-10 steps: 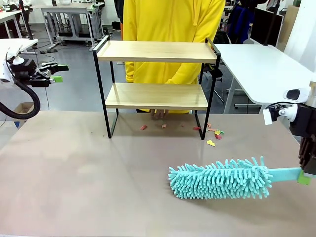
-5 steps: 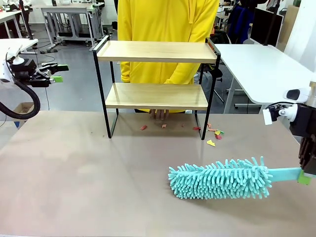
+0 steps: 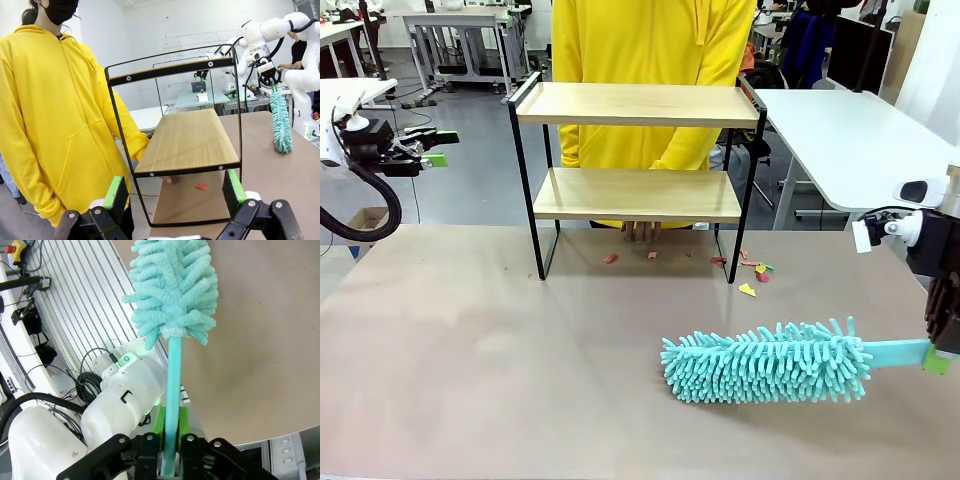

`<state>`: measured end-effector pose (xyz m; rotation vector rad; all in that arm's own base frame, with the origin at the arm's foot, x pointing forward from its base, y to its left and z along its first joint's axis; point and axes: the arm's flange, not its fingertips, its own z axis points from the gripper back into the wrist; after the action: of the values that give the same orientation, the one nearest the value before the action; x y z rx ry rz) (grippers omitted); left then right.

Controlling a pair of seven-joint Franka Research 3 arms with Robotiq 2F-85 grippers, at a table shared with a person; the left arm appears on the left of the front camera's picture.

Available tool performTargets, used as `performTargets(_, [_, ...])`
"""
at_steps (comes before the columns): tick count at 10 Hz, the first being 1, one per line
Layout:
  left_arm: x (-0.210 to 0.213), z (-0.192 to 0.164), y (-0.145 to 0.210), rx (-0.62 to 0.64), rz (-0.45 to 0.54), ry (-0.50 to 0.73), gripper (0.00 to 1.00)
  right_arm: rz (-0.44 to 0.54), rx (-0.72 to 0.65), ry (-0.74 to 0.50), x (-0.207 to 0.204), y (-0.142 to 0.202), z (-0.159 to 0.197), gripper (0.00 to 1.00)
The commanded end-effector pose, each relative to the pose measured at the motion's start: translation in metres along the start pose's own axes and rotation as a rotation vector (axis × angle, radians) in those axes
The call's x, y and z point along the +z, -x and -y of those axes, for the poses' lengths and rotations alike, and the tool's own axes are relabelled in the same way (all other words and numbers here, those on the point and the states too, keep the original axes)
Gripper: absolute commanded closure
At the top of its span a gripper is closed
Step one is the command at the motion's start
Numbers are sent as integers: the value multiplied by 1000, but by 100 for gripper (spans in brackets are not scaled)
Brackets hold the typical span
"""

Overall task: Clean the shelf.
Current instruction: Clean the specific section of the Shelf indicated by the human with the Duster.

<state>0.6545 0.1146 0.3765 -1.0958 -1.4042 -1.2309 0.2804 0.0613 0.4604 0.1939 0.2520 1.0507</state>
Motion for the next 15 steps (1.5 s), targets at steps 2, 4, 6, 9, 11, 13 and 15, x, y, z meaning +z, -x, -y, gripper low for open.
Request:
performTargets(2, [0, 1, -4, -4, -1, 3, 0, 32, -47, 24, 5, -23, -12, 87])
performTargets(4, [0, 1, -4, -4, -1, 3, 0, 151, -227, 5, 15, -75, -37, 87])
performTargets(6, [0, 1, -4, -4, -1, 3, 0, 238, -372, -11, 18, -133, -63, 87])
performTargets(9, [0, 1, -4, -4, -1, 3, 0, 325, -476, 25, 11, -209, -86, 87])
performTargets(11, [0, 1, -4, -4, -1, 3, 0, 390, -549, -3, -5, -251, -91, 87])
performTargets(13, [0, 1, -4, -4, -1, 3, 0, 349, -495, 16, -3, -232, -92, 87])
performTargets(15, [0, 1, -4, -4, -1, 3, 0, 349, -495, 16, -3, -232, -92, 87])
